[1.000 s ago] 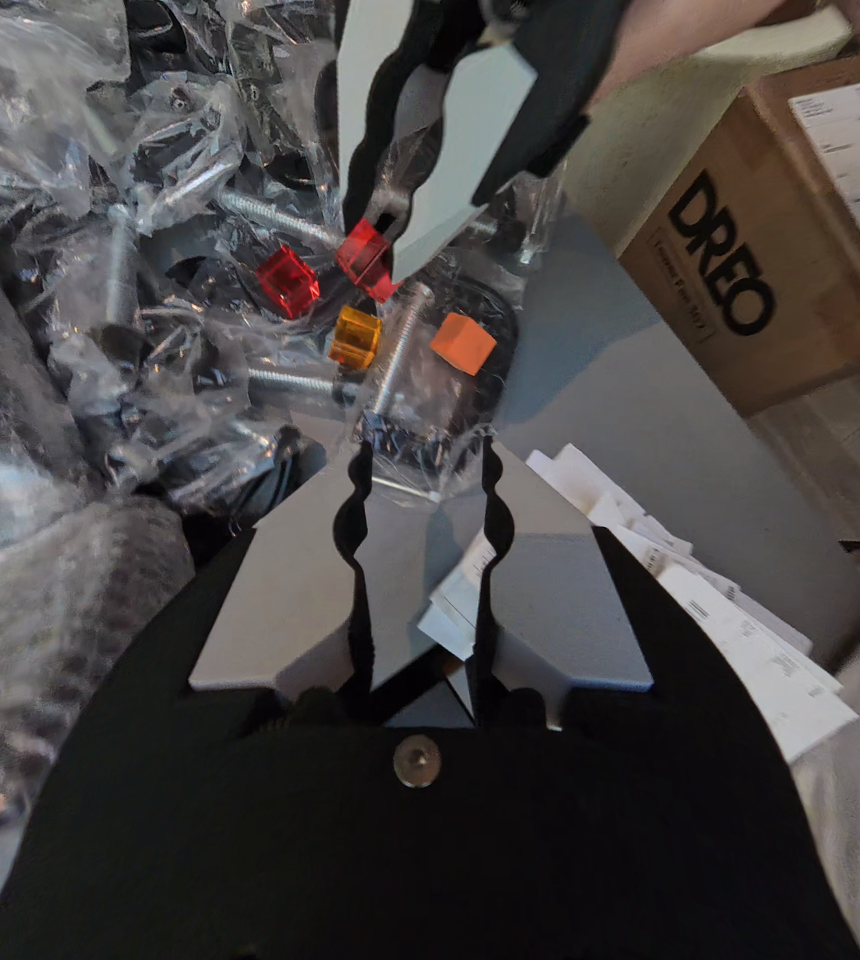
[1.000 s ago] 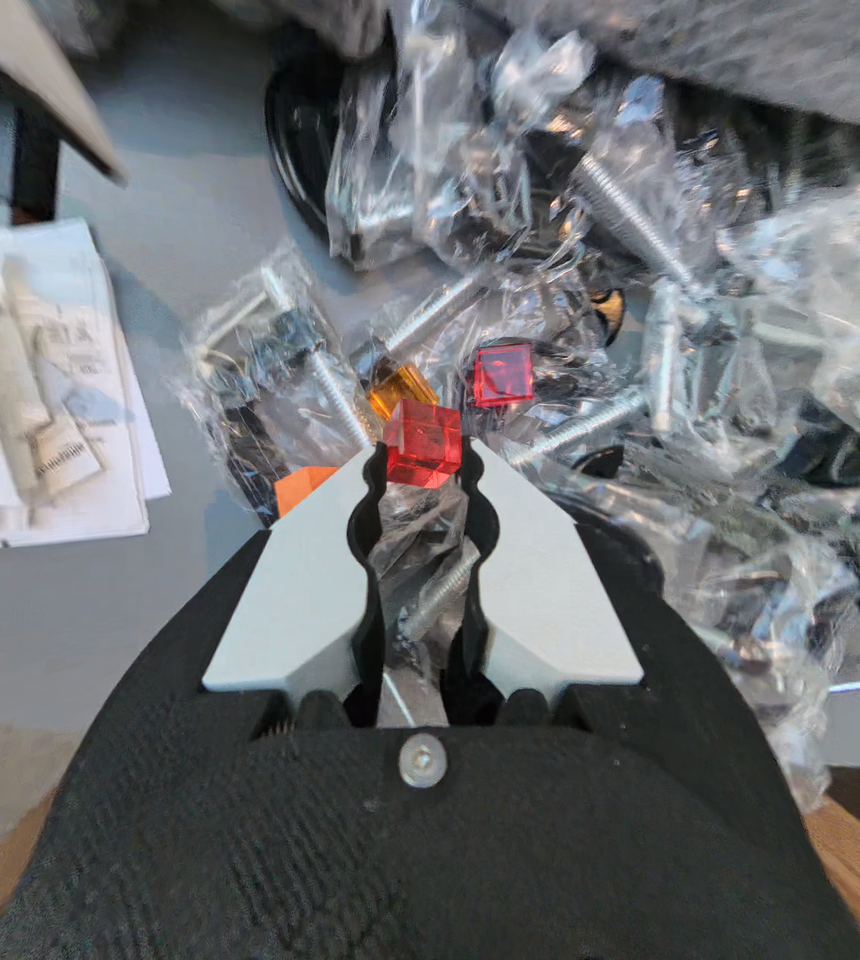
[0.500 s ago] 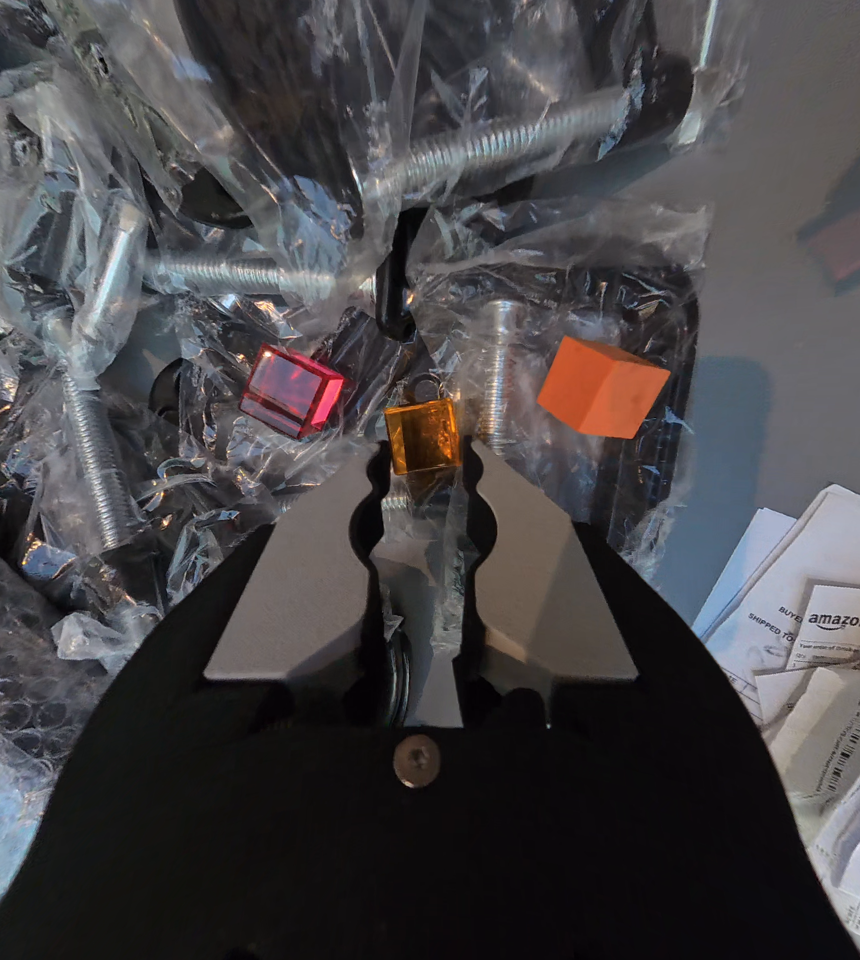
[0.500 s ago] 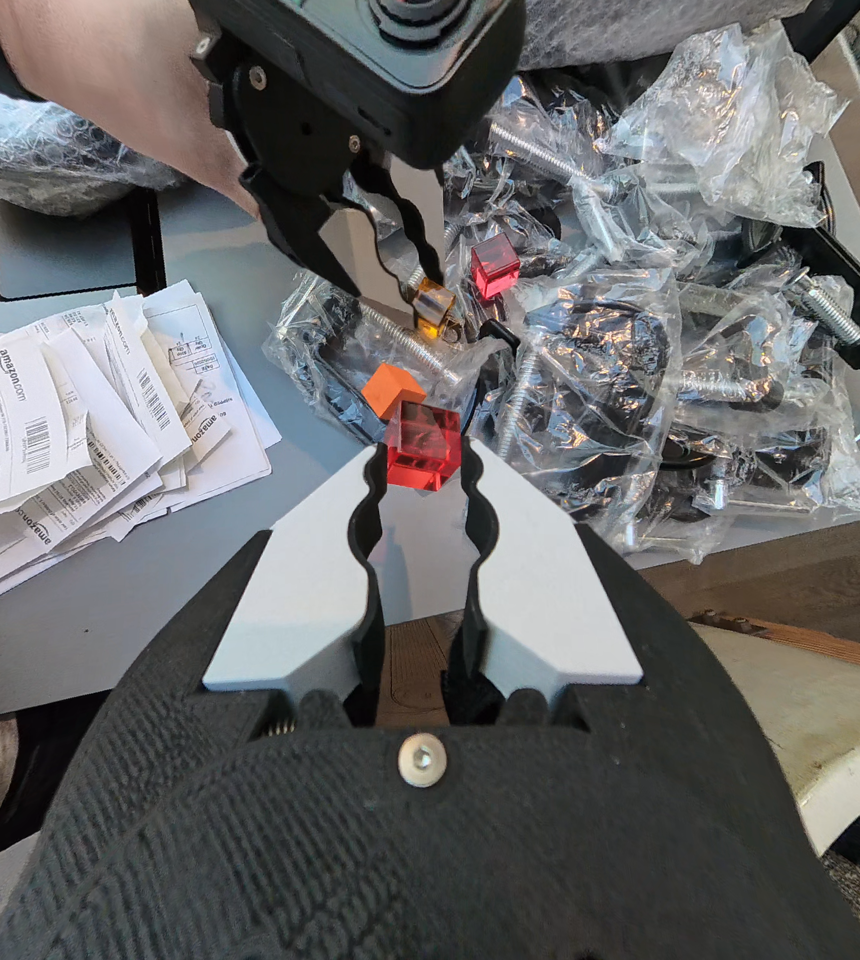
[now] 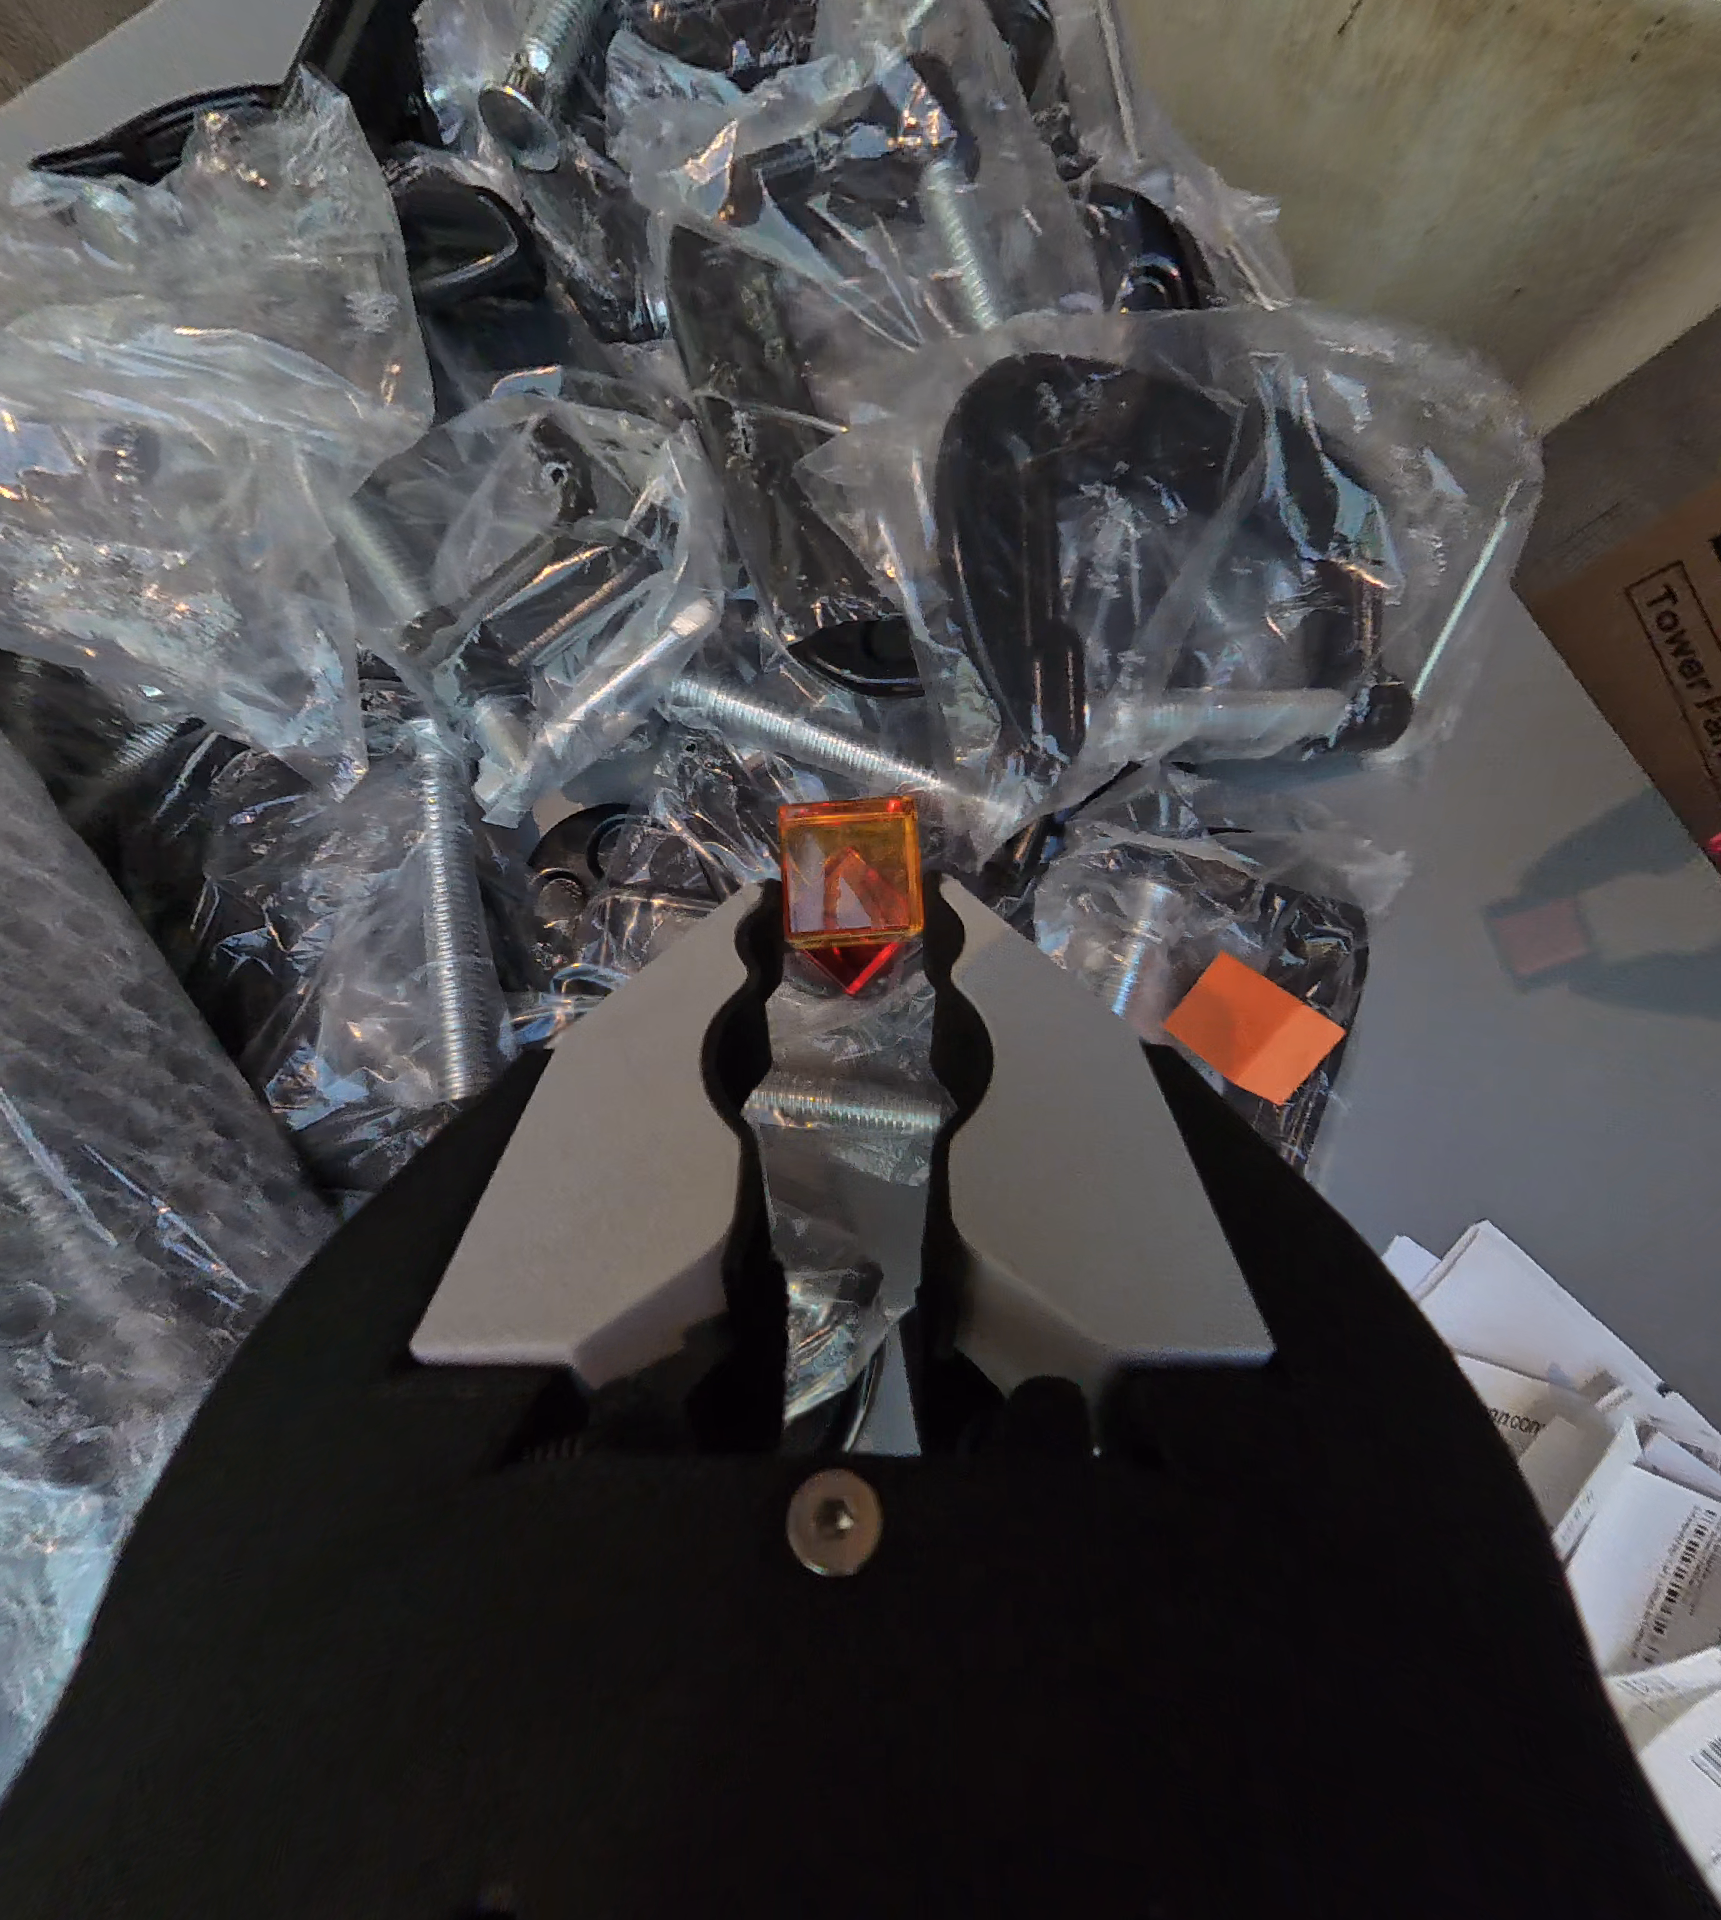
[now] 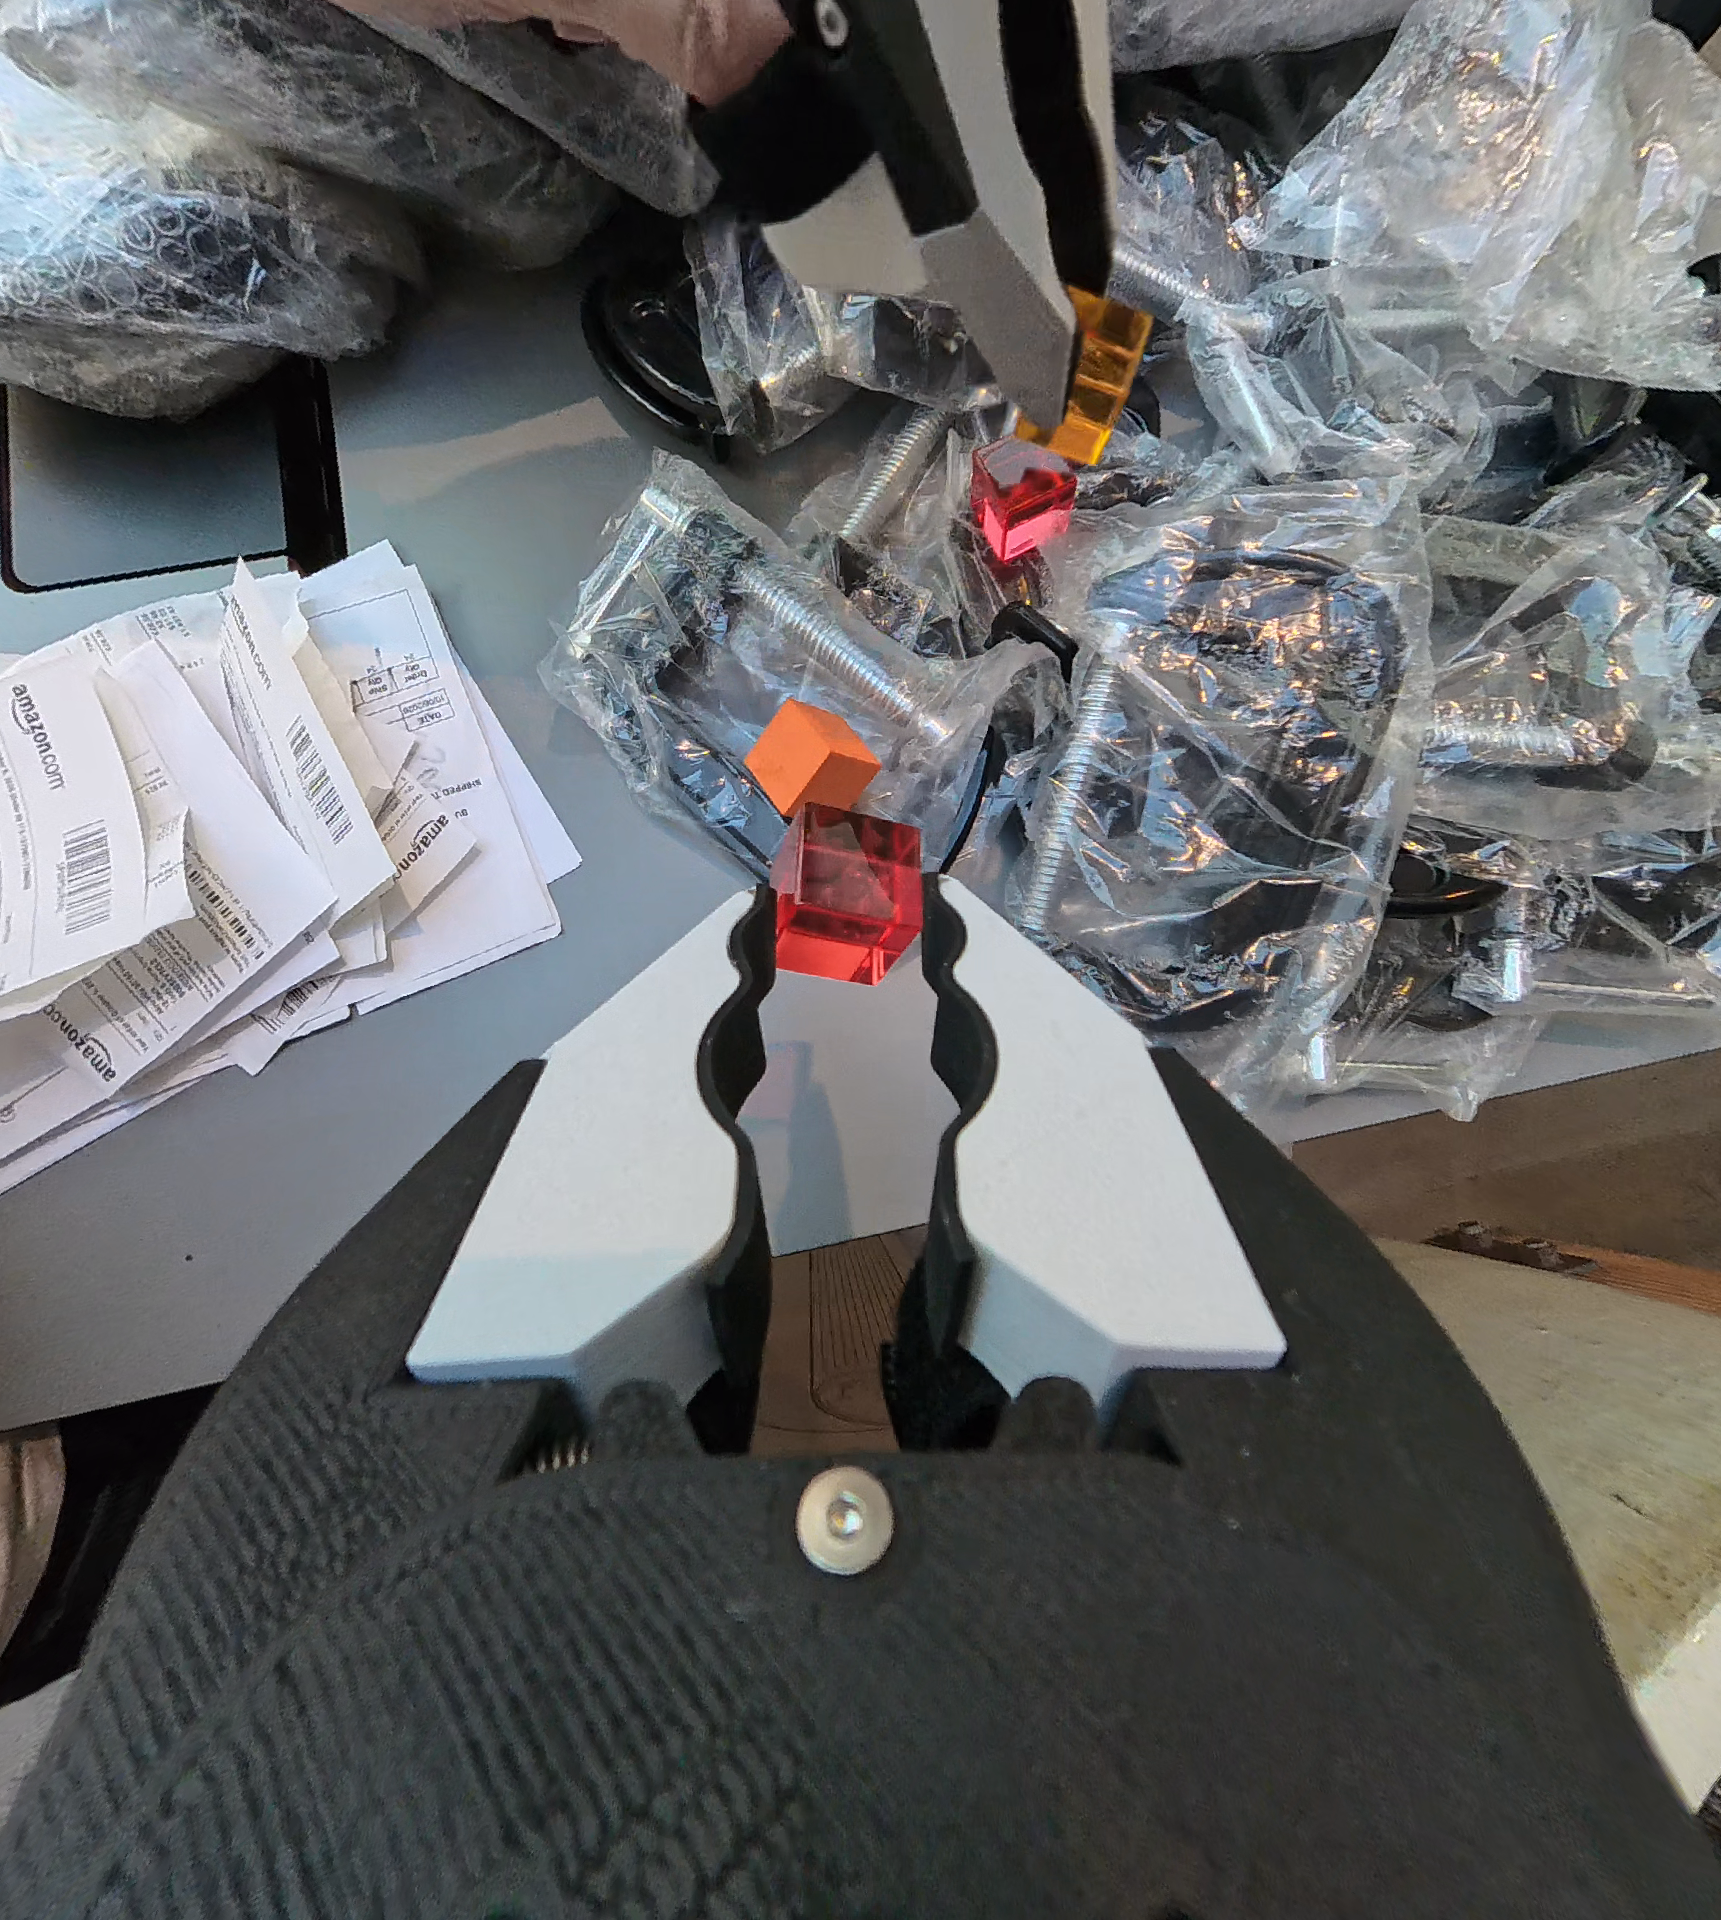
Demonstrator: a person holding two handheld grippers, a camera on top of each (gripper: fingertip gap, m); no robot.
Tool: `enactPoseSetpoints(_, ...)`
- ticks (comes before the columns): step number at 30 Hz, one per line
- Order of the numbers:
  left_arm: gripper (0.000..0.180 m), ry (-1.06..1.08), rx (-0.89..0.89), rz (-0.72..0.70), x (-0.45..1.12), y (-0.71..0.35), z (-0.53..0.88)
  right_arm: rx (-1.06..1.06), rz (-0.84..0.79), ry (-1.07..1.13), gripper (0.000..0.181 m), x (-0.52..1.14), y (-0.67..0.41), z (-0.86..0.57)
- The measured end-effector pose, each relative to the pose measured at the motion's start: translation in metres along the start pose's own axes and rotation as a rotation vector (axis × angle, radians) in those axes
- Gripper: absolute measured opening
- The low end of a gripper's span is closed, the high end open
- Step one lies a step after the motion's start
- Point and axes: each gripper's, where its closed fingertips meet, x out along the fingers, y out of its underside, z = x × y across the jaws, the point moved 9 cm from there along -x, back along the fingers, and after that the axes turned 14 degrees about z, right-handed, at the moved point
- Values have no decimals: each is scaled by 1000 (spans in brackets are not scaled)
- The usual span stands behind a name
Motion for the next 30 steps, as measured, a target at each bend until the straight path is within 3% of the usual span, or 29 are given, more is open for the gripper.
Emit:
enactPoseSetpoints(15,30,-33,5,90,28,8,3,-12,13,8,26,4,-1,-4)
enactPoseSetpoints(30,30,0,-28,65,29,10,2,-20,22,4,26,7,-3,-4)
